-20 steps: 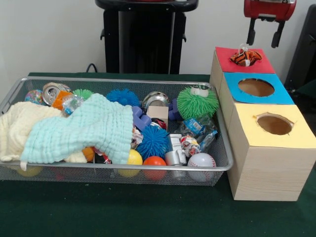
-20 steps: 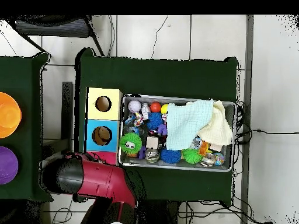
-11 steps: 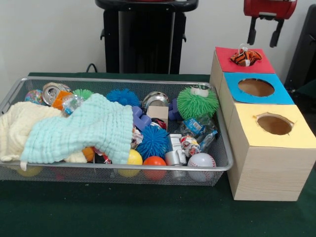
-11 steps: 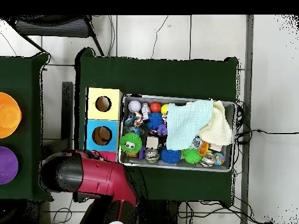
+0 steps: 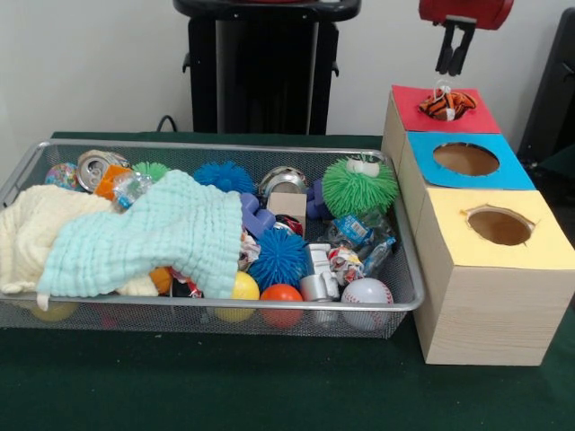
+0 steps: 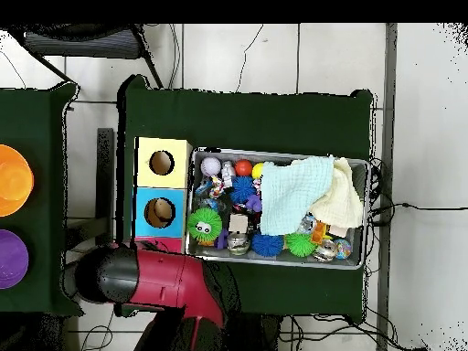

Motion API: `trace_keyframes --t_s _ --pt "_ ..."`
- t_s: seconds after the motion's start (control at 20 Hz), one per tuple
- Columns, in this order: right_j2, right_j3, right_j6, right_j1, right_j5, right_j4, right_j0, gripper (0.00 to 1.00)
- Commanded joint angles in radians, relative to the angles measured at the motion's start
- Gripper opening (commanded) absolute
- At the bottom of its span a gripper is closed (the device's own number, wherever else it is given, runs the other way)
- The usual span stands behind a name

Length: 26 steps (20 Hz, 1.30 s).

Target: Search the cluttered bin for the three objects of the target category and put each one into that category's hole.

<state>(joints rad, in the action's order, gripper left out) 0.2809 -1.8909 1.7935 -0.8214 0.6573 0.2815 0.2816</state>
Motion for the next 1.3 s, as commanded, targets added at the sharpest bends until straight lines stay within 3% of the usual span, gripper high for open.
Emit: trace_keyframes --t_s 0.05,0.45,0.85,1.1,1.3 --pt "-0.007 -0.071 0.157 0.040 0.092 -0.038 -0.058 0.00" --pt "-0.064 -0.166 0.173 0.071 0.036 0.019 -0.091 0.00" --pt "-0.092 -0.240 0.213 0.018 0.043 0.082 -0.070 0.00" --pt "-0.064 -0.222 0.259 -0.041 0.086 0.093 -0.028 0.00" --pt "-0.067 -0.196 0.259 -0.064 0.028 0.115 -0.018 0.00"
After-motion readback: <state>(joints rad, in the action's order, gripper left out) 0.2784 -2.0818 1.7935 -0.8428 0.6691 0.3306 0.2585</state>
